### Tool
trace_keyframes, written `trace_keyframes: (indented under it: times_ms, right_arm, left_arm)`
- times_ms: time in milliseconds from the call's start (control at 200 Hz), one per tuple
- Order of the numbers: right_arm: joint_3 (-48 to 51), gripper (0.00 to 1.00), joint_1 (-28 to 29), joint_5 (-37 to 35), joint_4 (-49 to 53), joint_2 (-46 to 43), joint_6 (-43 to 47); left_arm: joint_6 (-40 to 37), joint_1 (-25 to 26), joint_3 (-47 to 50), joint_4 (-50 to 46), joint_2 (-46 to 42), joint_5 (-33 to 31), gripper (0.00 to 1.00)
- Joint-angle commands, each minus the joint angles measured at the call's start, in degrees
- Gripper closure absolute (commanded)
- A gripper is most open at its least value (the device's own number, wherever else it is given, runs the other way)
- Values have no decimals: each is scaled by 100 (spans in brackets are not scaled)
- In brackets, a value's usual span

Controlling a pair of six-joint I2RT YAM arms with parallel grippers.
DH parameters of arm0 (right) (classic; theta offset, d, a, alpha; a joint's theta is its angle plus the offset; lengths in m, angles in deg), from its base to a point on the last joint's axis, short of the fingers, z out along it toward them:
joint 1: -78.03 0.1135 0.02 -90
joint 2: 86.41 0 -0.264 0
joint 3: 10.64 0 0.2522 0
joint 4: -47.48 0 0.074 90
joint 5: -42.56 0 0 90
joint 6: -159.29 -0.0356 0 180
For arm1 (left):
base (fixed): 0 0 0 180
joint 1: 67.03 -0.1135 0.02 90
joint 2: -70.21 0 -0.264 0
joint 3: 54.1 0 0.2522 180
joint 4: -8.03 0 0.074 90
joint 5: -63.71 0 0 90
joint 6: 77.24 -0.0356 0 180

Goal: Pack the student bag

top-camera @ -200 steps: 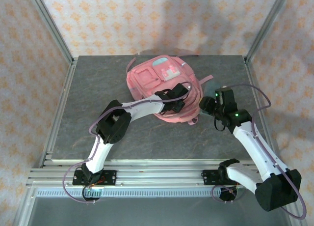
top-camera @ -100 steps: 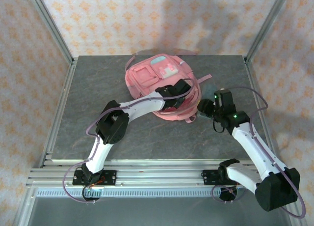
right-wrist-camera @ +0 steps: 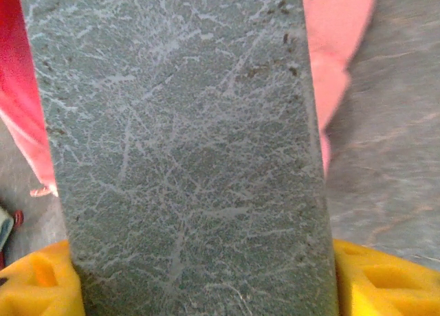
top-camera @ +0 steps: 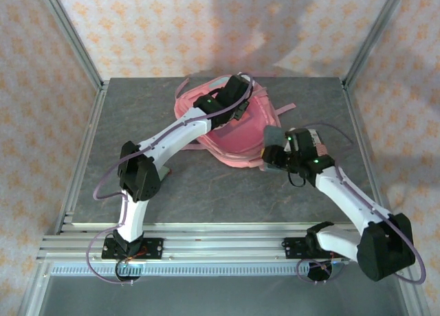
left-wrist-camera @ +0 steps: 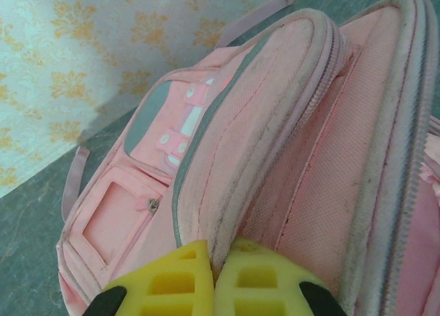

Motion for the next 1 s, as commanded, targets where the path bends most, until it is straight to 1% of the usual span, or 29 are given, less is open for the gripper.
trace_keyframes:
  times_ms: [0, 110, 240, 450, 586, 646, 766, 846, 996]
  right_arm:
    - [-369, 58, 295, 106, -665, 389, 404]
    - [-789, 58, 537, -18, -726, 1060, 699]
    - [-1458, 57, 608, -218, -638, 1931, 990]
    - [-2673, 56, 700, -488, -271, 3086, 1537]
    - [-3276, 54, 791, -673, -111, 3729, 1858]
    - [-3375, 51, 842, -788, -241, 3914, 1935]
    - [-3392, 38, 869, -895, -593, 4075, 1909]
    - [-3175, 27, 873, -1039, -903, 3935, 1837]
    - [-2804, 20, 878, -1256, -932, 3366, 1547]
  left_arm:
    - [17, -26, -422, 200, -362, -472, 100]
    - [56, -86, -603, 168, -320, -491, 100]
    - [105, -173, -712, 151, -345, -482, 100]
    - [92, -244, -720, 179, -427, -489, 100]
    - [118, -263, -710, 179, -426, -457, 100]
    - [147, -279, -712, 179, -413, -428, 100]
    - [209, -281, -702, 172, -411, -358, 100]
    - [257, -281, -678, 153, -396, -302, 100]
    - [328, -281, -467, 172, -464, -223, 100]
